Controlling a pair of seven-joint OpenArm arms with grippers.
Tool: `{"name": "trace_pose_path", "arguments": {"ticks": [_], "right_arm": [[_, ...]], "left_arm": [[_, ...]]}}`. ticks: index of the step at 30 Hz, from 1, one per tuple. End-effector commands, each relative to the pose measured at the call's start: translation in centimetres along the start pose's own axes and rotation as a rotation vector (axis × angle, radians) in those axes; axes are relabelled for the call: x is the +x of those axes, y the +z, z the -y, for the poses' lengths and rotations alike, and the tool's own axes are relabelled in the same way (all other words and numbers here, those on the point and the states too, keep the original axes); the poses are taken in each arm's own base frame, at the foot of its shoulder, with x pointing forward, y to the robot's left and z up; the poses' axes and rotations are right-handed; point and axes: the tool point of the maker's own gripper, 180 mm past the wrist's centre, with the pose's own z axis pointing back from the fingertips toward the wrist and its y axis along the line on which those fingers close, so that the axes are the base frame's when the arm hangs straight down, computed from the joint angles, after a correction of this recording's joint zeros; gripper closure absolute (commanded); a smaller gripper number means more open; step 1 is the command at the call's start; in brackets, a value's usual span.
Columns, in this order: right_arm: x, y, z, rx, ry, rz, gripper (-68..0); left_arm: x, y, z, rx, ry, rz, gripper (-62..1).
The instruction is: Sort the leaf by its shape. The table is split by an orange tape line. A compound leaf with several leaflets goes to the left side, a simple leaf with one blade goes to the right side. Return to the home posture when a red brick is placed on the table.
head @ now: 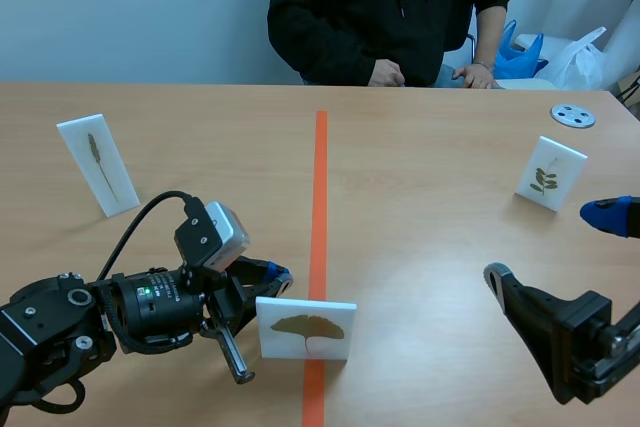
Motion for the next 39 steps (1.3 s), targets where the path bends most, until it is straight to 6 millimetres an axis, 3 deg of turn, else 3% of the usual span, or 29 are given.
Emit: {"name": "trace_pose_path", "arguments": {"ticks": [1, 23, 31, 39], "right_arm": [[1.3, -0.1, 0.3, -0.007, 0.010, 0.042, -67.9], [1.3, -0.1, 0.3, -0.007, 0.010, 0.042, -67.9], [1.3, -0.1, 0.3, -0.007, 0.010, 0.042, -67.9], [1.3, -0.1, 0.3, -0.007, 0.010, 0.042, -67.9]], "left_arm": [[1.5, -0.3, -0.2, 0.000, -0.012, 0.046, -4.5], [1.4, 0.0, -0.4, 0.002, -0.017, 0.043, -4.5], [1.3, 2.2, -2.1, 0.007, -0.024, 0.028, -4.5], [2.1, 6.1, -2.9, -0.024, -0.038, 0.017, -4.4]]}}
